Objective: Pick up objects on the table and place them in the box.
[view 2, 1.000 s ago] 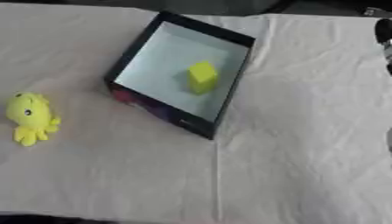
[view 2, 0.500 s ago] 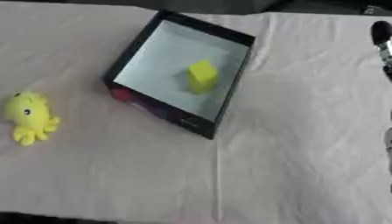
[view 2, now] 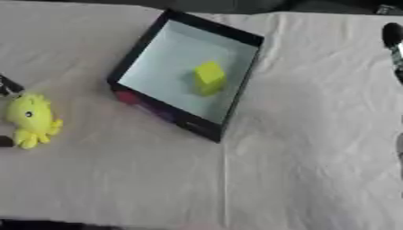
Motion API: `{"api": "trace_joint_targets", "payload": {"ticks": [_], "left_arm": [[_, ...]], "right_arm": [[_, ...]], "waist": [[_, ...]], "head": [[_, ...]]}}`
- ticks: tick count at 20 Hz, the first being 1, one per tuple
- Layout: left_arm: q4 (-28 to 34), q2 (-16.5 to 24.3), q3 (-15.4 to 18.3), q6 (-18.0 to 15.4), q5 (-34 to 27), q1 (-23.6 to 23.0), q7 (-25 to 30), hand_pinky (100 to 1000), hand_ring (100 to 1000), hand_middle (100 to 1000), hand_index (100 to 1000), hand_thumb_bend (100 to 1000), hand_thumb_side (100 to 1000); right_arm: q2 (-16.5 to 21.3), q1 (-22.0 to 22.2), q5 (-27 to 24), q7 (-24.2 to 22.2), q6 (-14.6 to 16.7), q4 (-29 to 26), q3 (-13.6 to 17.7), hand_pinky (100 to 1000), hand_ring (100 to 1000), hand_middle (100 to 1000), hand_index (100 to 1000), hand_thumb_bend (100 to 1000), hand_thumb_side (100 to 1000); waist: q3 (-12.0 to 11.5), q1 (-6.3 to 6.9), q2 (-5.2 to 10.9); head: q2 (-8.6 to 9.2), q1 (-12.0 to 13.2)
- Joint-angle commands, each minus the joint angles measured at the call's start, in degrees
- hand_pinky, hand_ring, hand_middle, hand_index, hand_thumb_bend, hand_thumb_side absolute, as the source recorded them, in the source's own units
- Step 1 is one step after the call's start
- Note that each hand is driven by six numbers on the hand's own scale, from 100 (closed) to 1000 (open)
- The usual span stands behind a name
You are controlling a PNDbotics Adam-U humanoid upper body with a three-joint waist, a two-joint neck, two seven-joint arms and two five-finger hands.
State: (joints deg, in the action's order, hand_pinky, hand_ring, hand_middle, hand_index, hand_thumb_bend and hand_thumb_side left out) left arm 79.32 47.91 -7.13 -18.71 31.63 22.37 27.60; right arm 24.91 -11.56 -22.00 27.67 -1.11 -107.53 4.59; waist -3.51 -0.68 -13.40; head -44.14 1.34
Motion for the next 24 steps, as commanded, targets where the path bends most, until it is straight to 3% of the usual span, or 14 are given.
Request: {"api": "trace_joint_targets", "payload": {"ticks": [1, 4, 8, 10, 12, 17, 24], "left_arm": [[-0.5, 0.5, 0.1, -0.3, 1.0, 0.9, -1.1, 784, 680, 679, 824, 630, 298], [-1.3, -0.2, 0.2, 0.6, 2.3, 1.2, -3.8, 766, 652, 641, 762, 551, 248], [-2.4, -0.7, 0.1, 1.4, 4.9, 1.7, -7.1, 756, 624, 603, 703, 510, 244], [-3.0, -1.0, 0.0, 1.7, 6.8, 2.3, -9.6, 737, 605, 576, 658, 483, 203], [-3.5, -1.5, -0.1, 1.7, 8.3, 2.6, -12.2, 713, 575, 538, 567, 381, 100], [-2.6, -1.3, -0.1, 1.2, 8.1, 2.8, -15.6, 684, 532, 498, 455, 287, 100], [0.3, 0.1, 0.9, 1.5, 6.2, 2.9, -16.4, 683, 525, 485, 413, 319, 100]], "right_arm": [[0.7, -0.5, 0.1, -0.3, 0.0, -0.7, 0.2, 959, 919, 948, 856, 659, 284], [0.6, -0.6, 0.1, -0.5, -0.1, -0.6, 0.0, 960, 919, 948, 856, 658, 284], [0.6, -0.6, 0.1, -0.8, -0.1, -0.6, -0.1, 960, 919, 948, 856, 656, 285], [0.5, -0.7, 0.0, -0.9, -0.1, -0.6, -0.3, 960, 920, 948, 857, 655, 285], [0.4, -0.7, -0.1, -1.1, -0.2, -0.6, -0.5, 960, 920, 948, 857, 654, 285], [0.5, -0.5, 0.1, -1.2, -0.3, -0.6, -0.5, 960, 920, 948, 857, 650, 287], [0.9, -0.4, 0.1, -1.4, -0.3, -0.7, -0.6, 961, 921, 948, 858, 645, 289]], "waist": [[0.0, 0.27, 0.57], [0.1, 0.33, 0.50], [0.3, 0.38, 0.49], [0.3, 0.38, 0.45], [0.4, 0.36, 0.40], [0.4, 0.36, 0.40], [0.4, 0.45, 0.58]], "head": [[0.02, 0.2], [0.02, 0.2], [0.02, 0.3], [0.02, 0.4], [0.02, 0.4], [0.02, 0.4], [0.02, 0.0]]}}
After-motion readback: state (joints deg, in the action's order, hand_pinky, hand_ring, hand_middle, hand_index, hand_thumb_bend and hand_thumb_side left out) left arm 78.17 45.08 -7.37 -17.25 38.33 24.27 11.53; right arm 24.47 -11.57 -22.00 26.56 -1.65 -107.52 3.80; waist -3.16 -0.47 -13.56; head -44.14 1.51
